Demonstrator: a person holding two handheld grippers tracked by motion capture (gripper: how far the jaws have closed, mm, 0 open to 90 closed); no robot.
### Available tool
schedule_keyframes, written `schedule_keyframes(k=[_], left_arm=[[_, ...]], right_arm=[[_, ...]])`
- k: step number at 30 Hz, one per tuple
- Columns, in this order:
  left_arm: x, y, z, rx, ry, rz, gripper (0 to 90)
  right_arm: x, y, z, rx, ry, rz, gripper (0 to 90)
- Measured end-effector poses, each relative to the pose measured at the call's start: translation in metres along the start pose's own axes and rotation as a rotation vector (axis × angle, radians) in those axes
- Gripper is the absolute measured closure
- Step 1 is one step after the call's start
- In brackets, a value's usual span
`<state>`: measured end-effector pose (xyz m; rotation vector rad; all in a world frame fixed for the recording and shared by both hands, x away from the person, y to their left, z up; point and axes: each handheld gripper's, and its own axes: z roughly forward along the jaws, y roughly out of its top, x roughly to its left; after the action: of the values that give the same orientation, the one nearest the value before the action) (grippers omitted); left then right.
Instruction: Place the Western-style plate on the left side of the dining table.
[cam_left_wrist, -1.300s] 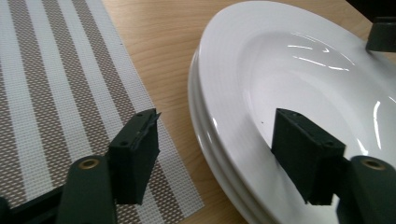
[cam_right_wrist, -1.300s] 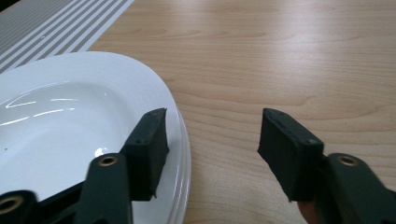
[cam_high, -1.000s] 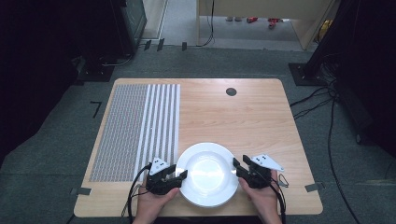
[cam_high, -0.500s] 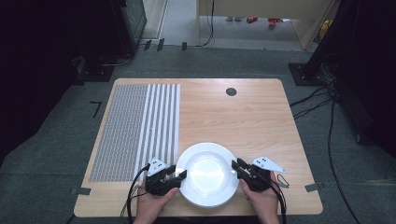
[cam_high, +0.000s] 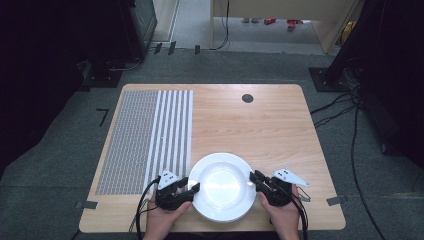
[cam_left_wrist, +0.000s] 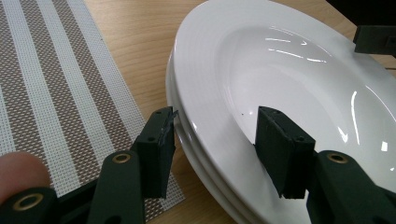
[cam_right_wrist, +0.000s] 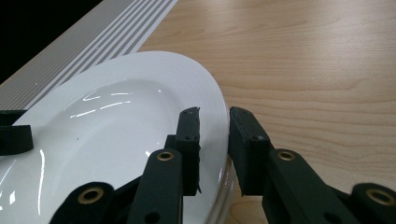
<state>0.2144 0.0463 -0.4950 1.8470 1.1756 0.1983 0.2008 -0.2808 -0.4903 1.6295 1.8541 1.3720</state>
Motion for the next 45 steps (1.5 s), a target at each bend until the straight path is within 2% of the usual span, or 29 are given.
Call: schedule_keyframes(k=[7, 13, 17, 18, 19, 20, 21, 26, 27, 31, 34, 39, 45], left_arm=[[-0.0002, -0.0005, -0.0007, -0.001, 0.0, -0.004, 48.8], [0.0002, -0.0007, -0.0004, 0.0, -0.003, -0.012, 48.7], [0.0, -0.0012, 0.0002, 0.0, -0.001, -0.015, 48.4], [-0.0003, -0.0013, 0.0003, 0.001, 0.002, -0.012, 48.3], [-0.0005, -0.0015, 0.0003, 0.0, 0.004, -0.008, 48.3], [-0.0005, -0.0015, 0.0003, 0.0, 0.004, -0.008, 48.2], [-0.0005, -0.0014, 0.0004, 0.001, 0.004, -0.008, 48.2], [-0.0002, -0.0015, 0.0007, 0.004, 0.002, -0.016, 48.2], [-0.0002, -0.0015, 0.0008, 0.004, 0.002, -0.016, 48.2], [0.0, -0.0016, 0.0011, 0.007, 0.002, -0.015, 48.1], [-0.0004, -0.0017, 0.0013, 0.007, 0.005, -0.015, 48.1], [-0.0009, -0.0018, 0.0015, 0.007, 0.009, -0.015, 48.0], [-0.0009, -0.0018, 0.0019, 0.009, 0.008, -0.017, 47.6]], right_arm=[[-0.0029, 0.0009, -0.0031, 0.005, 0.007, 0.049, 79.7], [-0.0043, -0.0013, -0.0011, 0.022, 0.016, 0.063, 78.5], [-0.0038, -0.0031, -0.0002, 0.001, 0.017, 0.092, 78.9], [-0.0039, -0.0029, -0.0006, 0.004, 0.02, 0.11, 79.4], [-0.0059, -0.0025, -0.0009, 0.001, 0.034, 0.147, 80.5], [-0.0059, -0.0025, -0.0009, 0.001, 0.034, 0.147, 80.5], [-0.0081, -0.0022, -0.0011, -0.003, 0.048, 0.175, 81.1], [-0.0085, -0.0019, -0.0017, -0.019, 0.058, 0.194, 81.8], [-0.0077, -0.0013, -0.0034, -0.034, 0.066, 0.209, 82.4], [-0.0043, 0.0, -0.0065, -0.065, 0.076, 0.214, 82.3], [-0.0045, 0.0003, -0.0066, -0.065, 0.082, 0.224, 82.3], [-0.0045, -0.002, -0.0056, -0.07, 0.103, 0.28, 81.4], [-0.0035, -0.0042, -0.0038, -0.073, 0.114, 0.322, 80.7]])
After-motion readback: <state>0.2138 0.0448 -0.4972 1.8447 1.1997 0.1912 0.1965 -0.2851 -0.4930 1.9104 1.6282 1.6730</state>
